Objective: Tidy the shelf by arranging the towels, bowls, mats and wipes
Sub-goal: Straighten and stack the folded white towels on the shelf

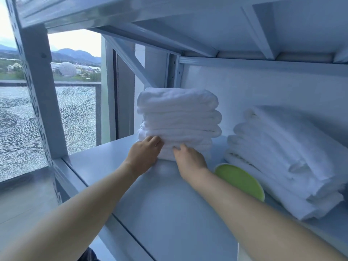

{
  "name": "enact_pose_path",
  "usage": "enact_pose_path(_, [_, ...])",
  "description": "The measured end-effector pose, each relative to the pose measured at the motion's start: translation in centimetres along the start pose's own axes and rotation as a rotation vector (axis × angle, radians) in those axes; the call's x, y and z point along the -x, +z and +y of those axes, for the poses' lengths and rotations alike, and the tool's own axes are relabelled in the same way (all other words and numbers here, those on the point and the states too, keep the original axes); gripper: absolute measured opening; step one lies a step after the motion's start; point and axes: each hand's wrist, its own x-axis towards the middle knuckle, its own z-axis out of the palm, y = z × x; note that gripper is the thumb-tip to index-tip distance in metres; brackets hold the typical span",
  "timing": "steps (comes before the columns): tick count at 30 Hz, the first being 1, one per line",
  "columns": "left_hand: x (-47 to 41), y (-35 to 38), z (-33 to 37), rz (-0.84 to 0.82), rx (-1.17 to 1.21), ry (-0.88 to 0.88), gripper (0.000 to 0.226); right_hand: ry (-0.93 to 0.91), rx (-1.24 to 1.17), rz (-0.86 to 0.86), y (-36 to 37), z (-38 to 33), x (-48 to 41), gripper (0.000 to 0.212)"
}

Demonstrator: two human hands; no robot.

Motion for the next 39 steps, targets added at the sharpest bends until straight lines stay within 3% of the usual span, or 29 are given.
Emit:
enact_pose_path(6, [-1.1,0.3,0.3,-0.100,0.086,-0.046,0.026,0.121,-0.103,-0.109,0.8,0.1,-1.0,0.033])
enact_pose_path(10, [-0.8,-0.6,1.3,-0.051,0.109,-0.010,0.027,0.091,0.037,-0.171,0.9,1.0,-0.5,0.050])
enact_pose_path(16, [-1.1,-1.9,4.1,0.021,0.121,0.127,0.030,0.167,0.172,-0.290,-0.7,2.9,-0.2,0.048])
enact_pose_path(19, [-0.2,-2.6,3.1,0.151,0.264,0.125,0.025,0.125,0.215,-0.186,-2.8,3.9,0.2,0.030])
enact_pose_path(23, [1.5,-3.7,-0.7,0.220,0.319,0.039,0.024,0.031,0.100,0.136,-3.8,5.0,0.3,0.018])
enact_pose_path(27, [2.1,-4.0,-2.9,0.087,0.307,-0.068,0.036,-0.079,-0.038,0.277,-3.8,4.5,0.4,0.043])
enact_pose_path(31, [2.5,-3.5,-2.6,-0.019,0.365,-0.053,0.035,-0.199,-0.029,0.269,-4.6,2.6,-0.3,0.061])
enact_pose_path(35, [2.9,-3.0,-2.5,-0.020,0.348,-0.014,0.023,-0.254,0.005,0.342,-4.4,1.1,-1.3,0.074])
enact_pose_path(39, [2.9,-3.1,-2.5,-0.008,0.289,-0.020,0.038,-0.206,-0.021,0.367,-4.0,0.3,-2.9,0.090])
